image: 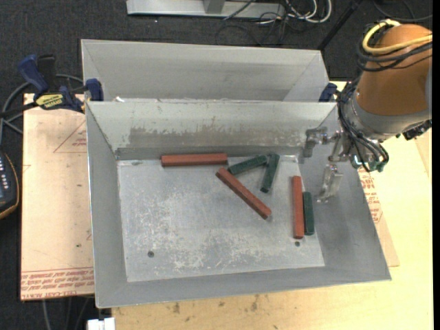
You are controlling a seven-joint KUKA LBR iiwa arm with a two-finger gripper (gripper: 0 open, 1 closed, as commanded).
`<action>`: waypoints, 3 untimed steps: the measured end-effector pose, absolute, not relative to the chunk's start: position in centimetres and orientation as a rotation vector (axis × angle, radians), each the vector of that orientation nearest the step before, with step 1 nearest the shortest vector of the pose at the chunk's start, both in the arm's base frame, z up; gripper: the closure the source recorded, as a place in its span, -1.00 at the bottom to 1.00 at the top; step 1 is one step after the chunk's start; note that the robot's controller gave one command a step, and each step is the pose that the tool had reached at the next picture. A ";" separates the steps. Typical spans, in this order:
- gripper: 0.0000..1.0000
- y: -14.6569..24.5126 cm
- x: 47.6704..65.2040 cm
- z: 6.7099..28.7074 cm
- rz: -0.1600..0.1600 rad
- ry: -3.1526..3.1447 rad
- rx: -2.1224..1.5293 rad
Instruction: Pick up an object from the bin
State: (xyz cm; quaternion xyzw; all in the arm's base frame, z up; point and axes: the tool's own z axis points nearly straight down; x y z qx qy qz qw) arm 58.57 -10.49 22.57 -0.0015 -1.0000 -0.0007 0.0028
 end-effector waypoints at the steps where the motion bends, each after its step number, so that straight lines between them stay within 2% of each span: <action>1: -1.00 -11.4 54.7 10.8 -0.004 -3.134 0.038; 2: -1.00 -12.2 56.0 17.5 0.001 -3.150 -0.091; 3: -1.00 -11.8 56.5 15.0 -0.002 -3.125 0.326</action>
Offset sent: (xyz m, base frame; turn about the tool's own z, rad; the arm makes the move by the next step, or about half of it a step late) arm -0.0362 -0.0098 -0.1125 -0.0306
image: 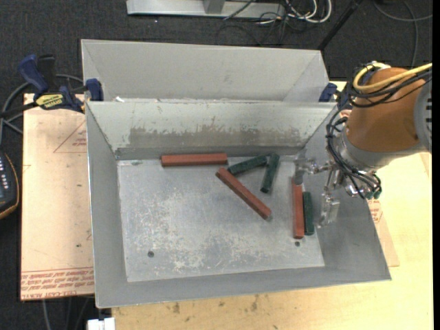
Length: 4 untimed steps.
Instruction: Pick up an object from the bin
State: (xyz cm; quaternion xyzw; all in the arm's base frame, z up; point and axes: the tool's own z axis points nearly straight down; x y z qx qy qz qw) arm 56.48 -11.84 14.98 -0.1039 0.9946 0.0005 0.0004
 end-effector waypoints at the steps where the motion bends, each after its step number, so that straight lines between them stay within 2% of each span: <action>1: -1.00 -14.1 60.6 6.9 0.001 3.058 -0.714; 2: -1.00 -13.0 57.4 7.2 0.024 2.797 -1.396; 3: 1.00 -13.1 57.4 7.3 0.023 2.795 -1.398; 4: 1.00 -10.9 61.4 7.2 0.000 2.462 -1.941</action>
Offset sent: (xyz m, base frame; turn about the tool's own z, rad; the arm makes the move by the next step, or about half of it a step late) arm 0.0402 -0.0230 -0.0798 -0.2533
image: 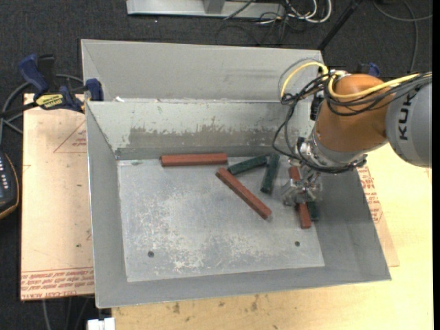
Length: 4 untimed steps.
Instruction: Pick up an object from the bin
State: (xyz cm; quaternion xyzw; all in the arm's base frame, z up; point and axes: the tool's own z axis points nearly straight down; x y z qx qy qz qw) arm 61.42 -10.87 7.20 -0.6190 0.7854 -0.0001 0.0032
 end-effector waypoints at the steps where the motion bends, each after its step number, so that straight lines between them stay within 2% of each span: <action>1: -1.00 -10.6 61.4 7.2 0.004 2.459 -1.938; 2: 1.00 -11.0 61.4 7.2 -0.002 2.464 -1.939; 3: 1.00 -11.8 63.7 19.2 -0.012 2.348 -2.074; 4: 1.00 -11.9 64.0 25.7 -0.010 2.342 -2.081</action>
Offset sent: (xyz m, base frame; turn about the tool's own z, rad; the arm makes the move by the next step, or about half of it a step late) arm 0.0000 0.0000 0.0000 0.0000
